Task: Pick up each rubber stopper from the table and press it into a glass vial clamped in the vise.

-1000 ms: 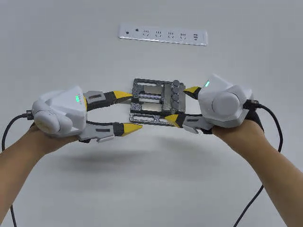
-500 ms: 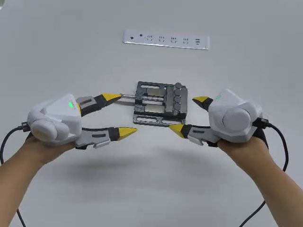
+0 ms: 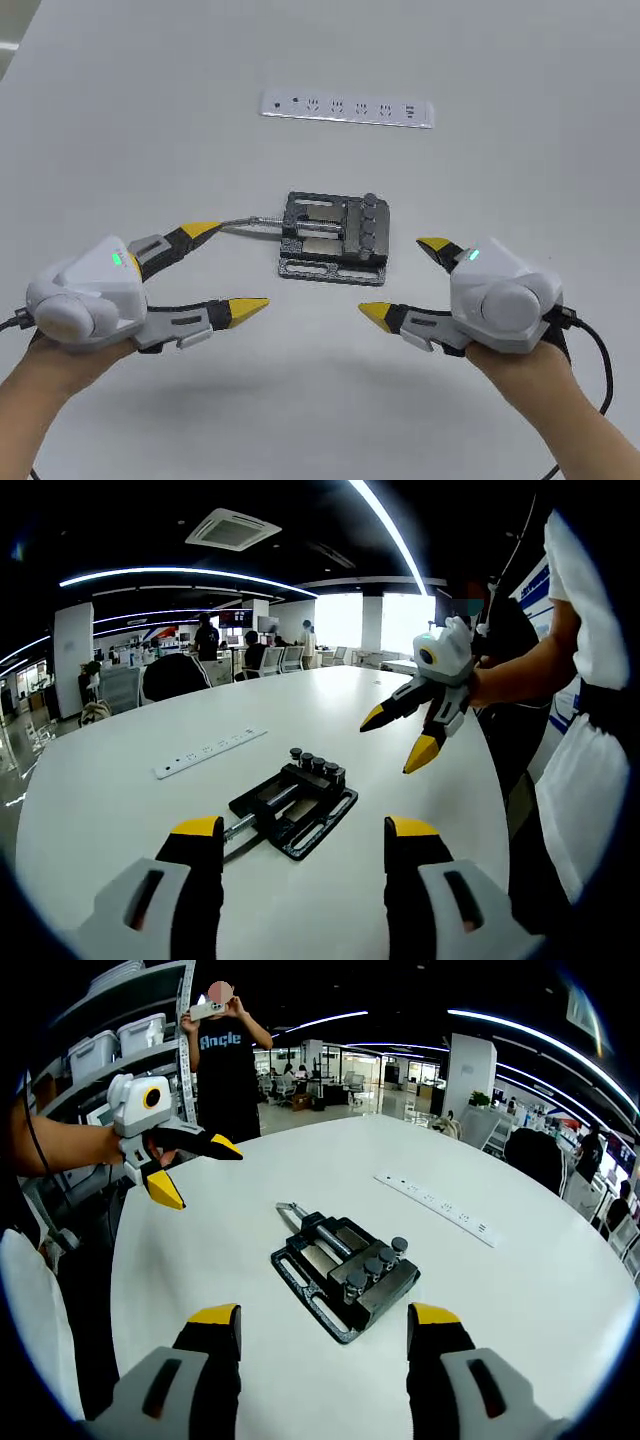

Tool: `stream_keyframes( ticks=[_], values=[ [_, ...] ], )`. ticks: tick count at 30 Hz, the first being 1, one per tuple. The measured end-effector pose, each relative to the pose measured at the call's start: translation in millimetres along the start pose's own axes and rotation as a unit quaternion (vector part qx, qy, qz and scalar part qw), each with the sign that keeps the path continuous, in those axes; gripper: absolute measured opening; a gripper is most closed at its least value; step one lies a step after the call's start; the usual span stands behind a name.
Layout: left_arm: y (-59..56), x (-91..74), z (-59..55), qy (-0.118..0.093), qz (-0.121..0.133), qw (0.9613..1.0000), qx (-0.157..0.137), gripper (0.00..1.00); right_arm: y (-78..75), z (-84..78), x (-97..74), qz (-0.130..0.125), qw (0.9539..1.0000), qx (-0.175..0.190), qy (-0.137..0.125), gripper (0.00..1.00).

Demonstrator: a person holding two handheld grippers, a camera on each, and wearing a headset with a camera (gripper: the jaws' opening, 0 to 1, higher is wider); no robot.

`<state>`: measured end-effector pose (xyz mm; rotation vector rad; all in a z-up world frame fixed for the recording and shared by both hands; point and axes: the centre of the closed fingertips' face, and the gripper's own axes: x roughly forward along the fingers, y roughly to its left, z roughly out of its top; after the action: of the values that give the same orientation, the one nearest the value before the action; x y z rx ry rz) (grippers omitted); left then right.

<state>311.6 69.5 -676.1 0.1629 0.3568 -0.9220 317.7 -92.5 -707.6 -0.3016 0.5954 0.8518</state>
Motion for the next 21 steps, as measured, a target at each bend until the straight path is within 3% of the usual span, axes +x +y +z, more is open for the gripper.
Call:
stream_keyframes(
  ticks=[4,10,21],
  values=[
    [-2.8,-9.1,-6.4,0.009,0.007,0.9999,-0.003,0.64,1.0,-2.9,-8.9,-0.006,0.9999,0.007,-0.006,0.7],
    [-0.5,-23.6,-15.2,0.005,0.032,0.9993,-0.021,0.66,9.0,-9.5,-17.0,-0.008,0.9999,0.009,-0.007,0.71],
    [-11.2,-44.1,-18.7,0.01,0.066,0.9968,-0.043,0.68,25.5,-13.2,-28.1,-0.012,0.9996,0.016,-0.017,0.75]
  ],
)
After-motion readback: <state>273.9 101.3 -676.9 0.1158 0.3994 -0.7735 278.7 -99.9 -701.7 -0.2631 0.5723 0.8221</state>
